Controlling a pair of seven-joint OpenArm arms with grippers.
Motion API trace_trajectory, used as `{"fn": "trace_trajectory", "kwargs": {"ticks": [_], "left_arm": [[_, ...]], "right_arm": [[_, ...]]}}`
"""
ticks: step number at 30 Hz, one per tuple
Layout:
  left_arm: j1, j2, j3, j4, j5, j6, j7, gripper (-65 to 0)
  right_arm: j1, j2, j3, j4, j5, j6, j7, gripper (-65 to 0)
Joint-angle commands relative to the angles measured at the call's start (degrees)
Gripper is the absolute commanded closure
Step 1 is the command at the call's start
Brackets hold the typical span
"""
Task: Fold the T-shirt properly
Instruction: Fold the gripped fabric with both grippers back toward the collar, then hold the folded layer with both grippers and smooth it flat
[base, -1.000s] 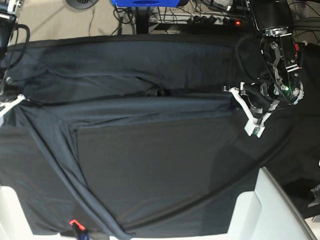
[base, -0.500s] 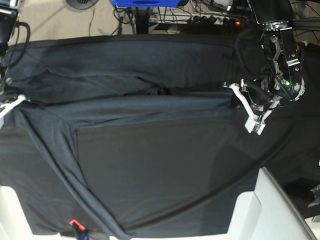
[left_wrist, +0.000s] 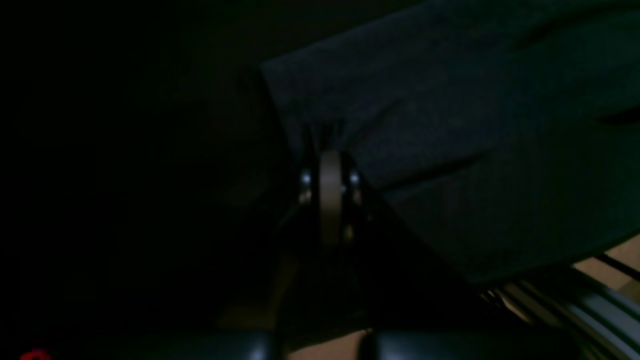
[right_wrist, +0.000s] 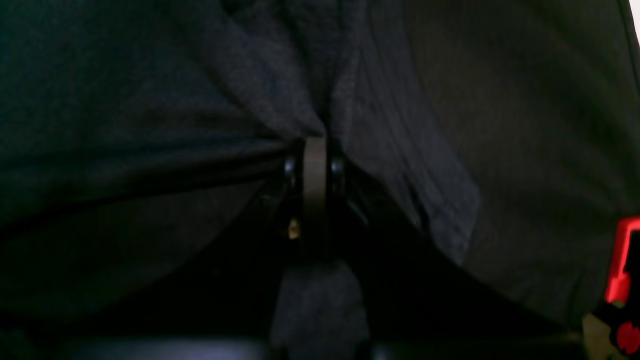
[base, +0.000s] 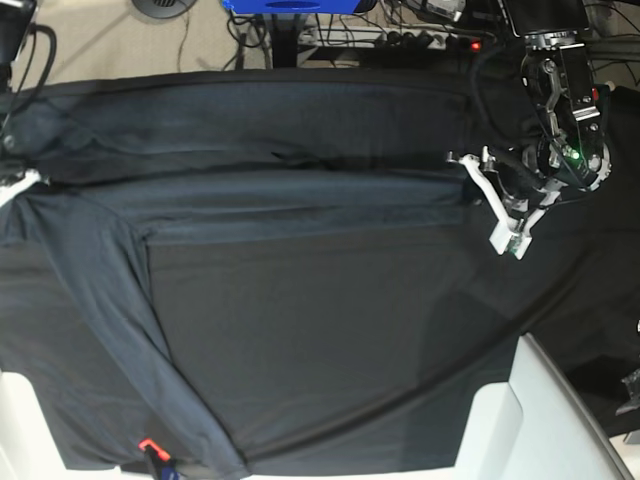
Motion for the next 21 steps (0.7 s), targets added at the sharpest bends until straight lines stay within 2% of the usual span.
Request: {"fn": "trace_trajectory", "kwargs": {"ticks": [1, 13, 19, 21], "left_arm": [[-0.5, -0.8, -0.3, 1.2, -0.6, -0.1, -0.7, 0.0], [3.2, -0.5, 0.2, 3.5, -0.6, -0.1, -1.9, 0.0], [4.5, -0.5, 0.3, 3.1, -0.4, -0.1, -4.1, 0.0], [4.9, -0.4, 0.3, 3.1, -0.4, -0.1, -4.3, 0.0]], "right_arm": [[0.2, 1.4, 0.5, 1.6, 0.0, -0.4, 1.0, -0.5], [-1.3, 1.3, 0.6, 2.9, 0.0, -0.4, -0.1, -0.5], [-2.4, -0.3, 1.9, 5.8, -0.1, -0.4, -0.3, -0.5], [-2.6, -0.3, 2.6, 6.2, -0.1, -0.4, -1.9, -0.5]]}}
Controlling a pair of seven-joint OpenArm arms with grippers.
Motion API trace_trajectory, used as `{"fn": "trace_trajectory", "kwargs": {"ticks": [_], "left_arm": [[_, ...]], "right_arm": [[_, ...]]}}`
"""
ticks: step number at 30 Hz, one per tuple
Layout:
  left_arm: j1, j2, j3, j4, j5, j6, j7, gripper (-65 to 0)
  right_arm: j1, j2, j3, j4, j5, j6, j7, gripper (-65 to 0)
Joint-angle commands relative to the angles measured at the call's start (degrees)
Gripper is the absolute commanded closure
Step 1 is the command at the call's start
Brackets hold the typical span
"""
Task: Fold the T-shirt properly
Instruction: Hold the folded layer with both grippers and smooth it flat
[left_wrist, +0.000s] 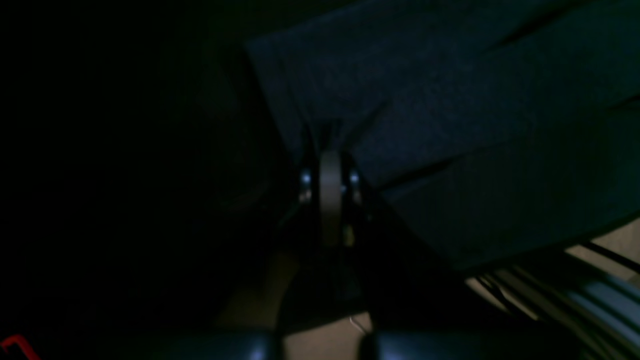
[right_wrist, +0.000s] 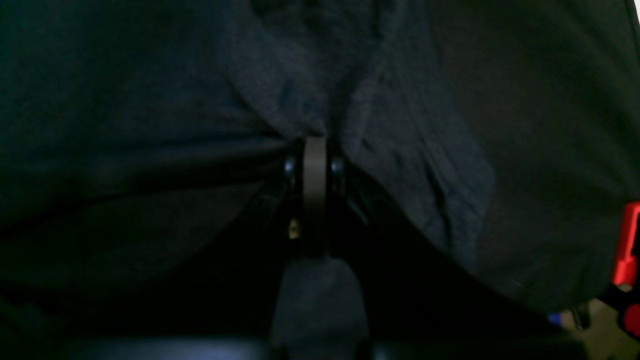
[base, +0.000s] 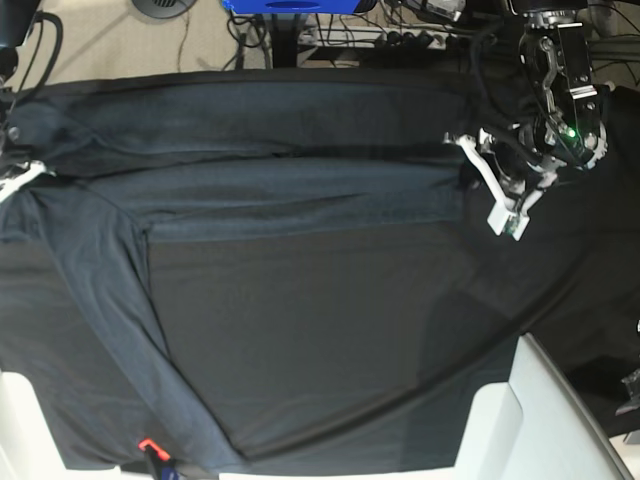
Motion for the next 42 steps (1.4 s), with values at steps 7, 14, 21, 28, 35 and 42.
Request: {"fn": "trace_trajectory", "kwargs": {"ticks": [7, 14, 21, 28, 35, 42], "left_arm": [[-0.3, -0.6, -0.2, 0.9, -0.5, -0.1, -0.8, 0.0], [0.1, -0.6, -0.1, 0.9, -0.5, -0.1, -0.8, 0.0], [0.4, -0.6, -0.1, 1.0, -0.5, -0.1, -0.8, 0.0], [0.4, -0.6, -0.1, 1.0, -0.5, -0.1, -0.8, 0.0], [0.4, -0.6, -0.1, 1.0, -0.5, -0.1, -0.7, 0.0], [1.6, -0.6, -0.1, 1.1, -0.5, -0.1, -0.7, 0.0]], "right_arm": [[0.0, 1.6, 0.8, 1.0, -0.2, -0.4, 0.7, -0.5], [0.0, 1.6, 0.8, 0.9, -0.2, -0.4, 0.8, -0.5], [0.2, 1.6, 0.8, 0.8, -0.2, -0.4, 0.8, -0.5], [0.2, 1.6, 0.7, 0.6, -0.2, -0.4, 0.8, -0.5], [0.2, 1.6, 0.8, 0.6, -0.2, -0.4, 0.8, -0.5], [0.2, 1.6, 0.6, 0.6, -0.2, -0.4, 0.8, -0.5]]}}
